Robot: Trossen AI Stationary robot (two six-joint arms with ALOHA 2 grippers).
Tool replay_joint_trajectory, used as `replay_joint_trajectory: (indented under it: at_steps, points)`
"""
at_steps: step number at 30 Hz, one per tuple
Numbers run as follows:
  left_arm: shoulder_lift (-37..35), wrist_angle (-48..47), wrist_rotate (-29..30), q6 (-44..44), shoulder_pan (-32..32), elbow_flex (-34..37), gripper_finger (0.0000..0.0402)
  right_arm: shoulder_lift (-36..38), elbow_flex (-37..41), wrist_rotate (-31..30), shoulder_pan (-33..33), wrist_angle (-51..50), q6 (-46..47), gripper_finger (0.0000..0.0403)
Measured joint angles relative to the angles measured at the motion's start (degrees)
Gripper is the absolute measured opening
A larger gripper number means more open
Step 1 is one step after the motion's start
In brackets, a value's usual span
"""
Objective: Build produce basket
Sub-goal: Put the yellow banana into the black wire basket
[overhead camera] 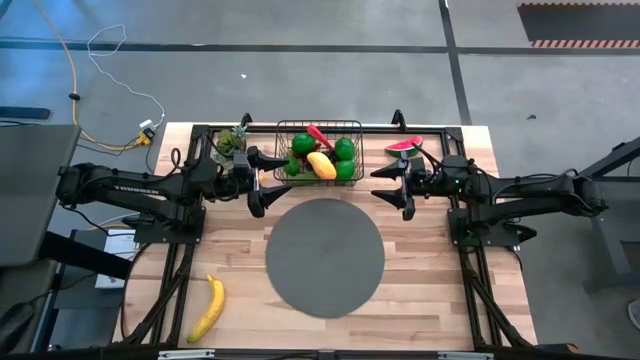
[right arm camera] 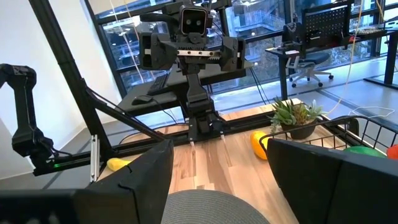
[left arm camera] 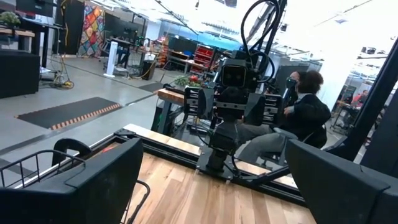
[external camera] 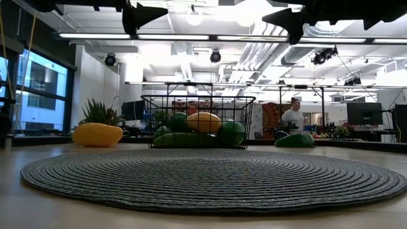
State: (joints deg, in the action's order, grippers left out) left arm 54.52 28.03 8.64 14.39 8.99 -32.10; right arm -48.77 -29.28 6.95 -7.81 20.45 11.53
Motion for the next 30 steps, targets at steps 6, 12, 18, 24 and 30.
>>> replay_joint_trajectory:
  at_steps: [6, 12, 18, 24, 30]
  points:
    - [-0.02, -1.32, 1.88, 4.65, 0.0, -0.12, 0.0383, 0.0, 0.0, 0.0, 0.0, -0.02, 0.0, 0.0243]
    - [0.3, -32.67, 2.55, 23.27, -0.37, -8.46, 0.0383, 0.0, 0.0, 0.01, 0.0, -0.03, 0.36, 0.0243]
    - [4.68, -67.19, -5.58, 47.51, -5.68, -14.49, 0.0383, -0.02, 0.0, 0.03, 0.0, -0.69, 3.48, 0.0243]
    - [11.99, -78.2, -14.02, 67.04, -20.01, -14.38, 0.0383, -0.02, 0.02, 0.03, -0.01, -1.97, 3.71, 0.0243]
    - [18.58, -75.92, -14.75, 87.49, -37.24, -14.4, 0.0383, -0.02, 0.02, 0.03, -0.04, -2.25, 3.97, 0.0243]
